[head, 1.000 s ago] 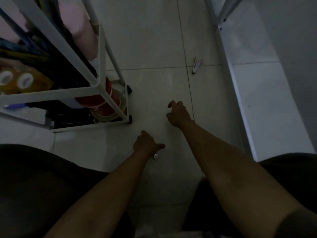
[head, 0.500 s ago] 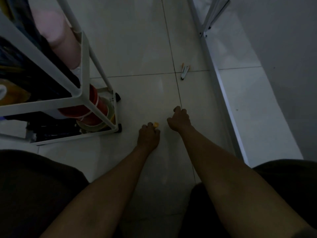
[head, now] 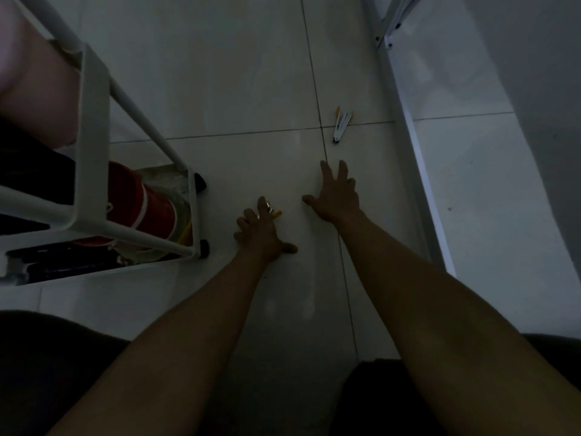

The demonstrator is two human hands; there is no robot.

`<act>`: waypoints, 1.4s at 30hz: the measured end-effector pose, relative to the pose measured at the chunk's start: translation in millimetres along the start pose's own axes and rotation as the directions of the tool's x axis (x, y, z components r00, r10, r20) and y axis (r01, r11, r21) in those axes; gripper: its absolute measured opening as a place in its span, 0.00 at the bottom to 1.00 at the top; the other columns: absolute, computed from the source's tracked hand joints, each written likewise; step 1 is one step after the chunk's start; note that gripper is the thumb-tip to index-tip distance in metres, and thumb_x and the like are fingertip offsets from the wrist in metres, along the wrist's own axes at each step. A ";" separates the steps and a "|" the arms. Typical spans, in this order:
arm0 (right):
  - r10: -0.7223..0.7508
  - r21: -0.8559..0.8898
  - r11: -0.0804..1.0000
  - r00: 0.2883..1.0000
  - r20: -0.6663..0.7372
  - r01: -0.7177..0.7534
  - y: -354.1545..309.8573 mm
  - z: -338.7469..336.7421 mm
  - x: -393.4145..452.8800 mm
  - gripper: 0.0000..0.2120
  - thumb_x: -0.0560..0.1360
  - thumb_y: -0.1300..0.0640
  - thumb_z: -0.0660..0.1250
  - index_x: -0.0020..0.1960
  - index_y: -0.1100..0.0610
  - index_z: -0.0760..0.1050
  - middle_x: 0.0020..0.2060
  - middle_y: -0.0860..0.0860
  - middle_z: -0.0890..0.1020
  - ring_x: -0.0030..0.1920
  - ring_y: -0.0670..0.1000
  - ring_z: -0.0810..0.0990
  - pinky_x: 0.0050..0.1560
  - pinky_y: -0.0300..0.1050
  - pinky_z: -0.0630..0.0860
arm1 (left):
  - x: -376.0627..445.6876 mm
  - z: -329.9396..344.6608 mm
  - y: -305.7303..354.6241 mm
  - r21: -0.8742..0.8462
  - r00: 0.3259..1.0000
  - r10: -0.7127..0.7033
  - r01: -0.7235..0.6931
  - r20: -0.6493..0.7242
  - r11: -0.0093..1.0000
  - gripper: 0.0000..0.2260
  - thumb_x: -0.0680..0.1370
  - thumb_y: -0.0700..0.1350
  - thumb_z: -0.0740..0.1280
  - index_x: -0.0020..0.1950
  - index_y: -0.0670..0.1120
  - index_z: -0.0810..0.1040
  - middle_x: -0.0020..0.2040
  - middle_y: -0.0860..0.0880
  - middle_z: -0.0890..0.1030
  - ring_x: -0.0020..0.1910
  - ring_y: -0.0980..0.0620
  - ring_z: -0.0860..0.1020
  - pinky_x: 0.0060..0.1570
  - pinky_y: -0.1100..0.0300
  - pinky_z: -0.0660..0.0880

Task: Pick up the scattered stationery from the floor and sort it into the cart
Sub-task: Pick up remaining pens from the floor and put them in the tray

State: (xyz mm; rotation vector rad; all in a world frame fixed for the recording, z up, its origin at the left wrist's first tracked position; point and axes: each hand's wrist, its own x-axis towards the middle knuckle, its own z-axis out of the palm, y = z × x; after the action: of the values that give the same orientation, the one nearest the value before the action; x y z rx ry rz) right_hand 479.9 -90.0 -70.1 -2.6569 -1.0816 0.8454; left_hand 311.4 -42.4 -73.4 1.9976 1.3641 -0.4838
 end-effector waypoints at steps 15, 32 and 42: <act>-0.108 -0.055 0.993 0.990 -0.089 0.104 16.0 -22.7 68.8 0.47 0.73 0.37 0.66 0.79 0.52 0.42 0.78 0.52 0.46 0.72 0.67 0.57 0.64 0.61 0.66 | 5.9 1.3 3.7 0.022 0.998 -0.048 0.049 -0.042 0.999 0.63 0.58 0.58 0.81 0.78 0.53 0.38 0.72 0.42 0.55 0.70 0.37 0.56 0.63 0.40 0.62; 0.015 0.017 1.000 0.951 -0.308 -0.010 9.6 29.9 -22.6 0.12 0.79 0.60 0.60 0.56 0.68 0.75 0.60 0.63 0.71 0.52 0.64 0.75 0.51 0.54 0.74 | -19.4 12.7 -1.0 -0.022 0.995 -0.016 0.014 -0.102 1.000 0.51 0.66 0.60 0.75 0.78 0.53 0.45 0.72 0.41 0.57 0.69 0.36 0.58 0.65 0.42 0.60; 0.165 0.202 0.966 0.986 0.003 -0.163 6.7 20.2 -60.5 0.35 0.76 0.63 0.63 0.78 0.56 0.49 0.73 0.65 0.52 0.63 0.66 0.71 0.64 0.52 0.69 | -51.0 34.9 -11.5 -0.062 0.997 -0.018 0.013 -0.080 0.998 0.28 0.80 0.48 0.59 0.78 0.54 0.51 0.71 0.40 0.60 0.68 0.36 0.61 0.65 0.43 0.61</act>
State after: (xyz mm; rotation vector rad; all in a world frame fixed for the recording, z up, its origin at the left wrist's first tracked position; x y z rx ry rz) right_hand 437.6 -137.5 -62.2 -2.6017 -0.7357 0.9108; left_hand 283.3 -98.5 -69.8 1.9773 1.4270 -0.3672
